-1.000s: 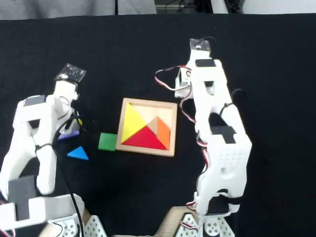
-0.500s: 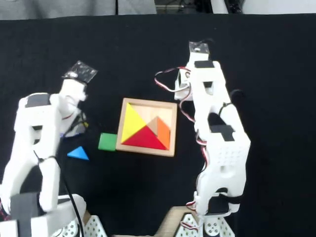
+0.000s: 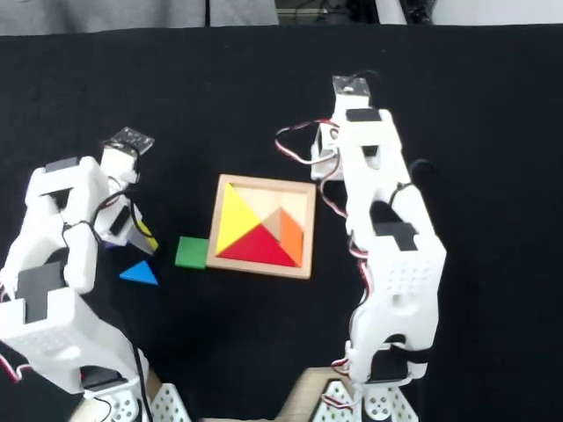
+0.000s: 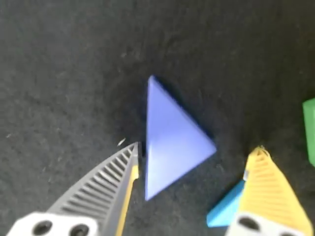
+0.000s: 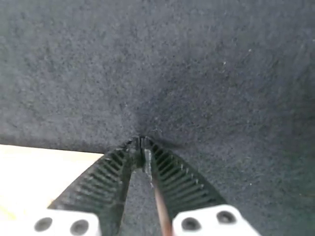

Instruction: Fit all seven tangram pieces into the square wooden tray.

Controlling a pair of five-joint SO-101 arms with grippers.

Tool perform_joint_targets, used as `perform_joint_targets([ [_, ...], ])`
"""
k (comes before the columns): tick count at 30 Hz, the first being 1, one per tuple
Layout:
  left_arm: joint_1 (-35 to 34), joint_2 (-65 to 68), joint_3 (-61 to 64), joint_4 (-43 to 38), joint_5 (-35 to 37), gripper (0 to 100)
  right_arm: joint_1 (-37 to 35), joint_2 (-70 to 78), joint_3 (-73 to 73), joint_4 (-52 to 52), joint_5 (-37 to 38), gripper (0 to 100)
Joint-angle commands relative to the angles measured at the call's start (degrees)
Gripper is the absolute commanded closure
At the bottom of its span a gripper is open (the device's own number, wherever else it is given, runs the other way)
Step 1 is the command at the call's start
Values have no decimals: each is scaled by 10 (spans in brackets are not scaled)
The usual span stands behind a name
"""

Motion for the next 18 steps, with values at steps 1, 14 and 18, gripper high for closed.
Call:
perform_joint_targets([
  [1,15,11,-35,-18,-4,668,-11,-5,-7,-8,6,985],
  [14,16,24,-51,-14,20,830,-11,-6,-7,-8,6,986],
  [18,15,24,-51,-14,20,833,-11,-6,-7,-8,6,986],
])
